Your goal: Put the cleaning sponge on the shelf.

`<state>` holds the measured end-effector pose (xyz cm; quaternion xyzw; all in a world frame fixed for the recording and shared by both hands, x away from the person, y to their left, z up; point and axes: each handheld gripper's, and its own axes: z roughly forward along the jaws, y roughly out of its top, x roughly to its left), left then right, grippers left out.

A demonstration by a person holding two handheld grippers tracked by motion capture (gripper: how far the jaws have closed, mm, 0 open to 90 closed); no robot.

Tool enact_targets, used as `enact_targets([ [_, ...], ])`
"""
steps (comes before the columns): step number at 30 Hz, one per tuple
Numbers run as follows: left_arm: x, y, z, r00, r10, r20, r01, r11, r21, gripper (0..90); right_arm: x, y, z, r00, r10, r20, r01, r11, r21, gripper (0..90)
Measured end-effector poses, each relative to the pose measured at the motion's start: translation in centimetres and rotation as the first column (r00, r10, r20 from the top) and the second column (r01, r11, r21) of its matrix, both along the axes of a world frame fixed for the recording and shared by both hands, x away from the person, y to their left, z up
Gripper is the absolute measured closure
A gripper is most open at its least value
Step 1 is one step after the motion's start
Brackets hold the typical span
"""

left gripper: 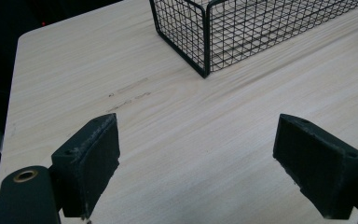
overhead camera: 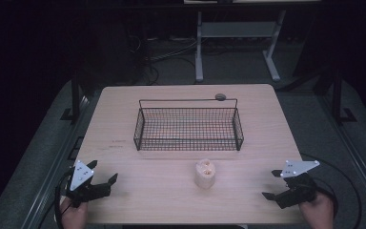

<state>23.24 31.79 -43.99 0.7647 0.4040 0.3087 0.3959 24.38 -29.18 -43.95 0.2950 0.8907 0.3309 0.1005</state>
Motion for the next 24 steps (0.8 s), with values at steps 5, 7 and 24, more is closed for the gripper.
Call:
enact_targets([
  [5,0.0,0.1,0.0,1.0,0.007,-0.002,-0.007,1.0,0.0,13.7,0.1,0.2,0.0,0.9999,0.013,-0.004,-0.013,1.0,0.001,14.3],
  [7,0.0,0.1,0.0,1.0,0.008,-0.002,-0.008,1.0,0.0,13.7,0.1,0.4,0.0,0.9998,0.02,-0.007,-0.02,1.0,-0.007,14.3],
  [24,-0.2,0.2,0.1,1.0,0.005,0.005,-0.005,1.0,-0.005,13.7,0.7,3.0,2.3,0.996,0.088,0.007,-0.088,0.995,-0.05,14.3],
])
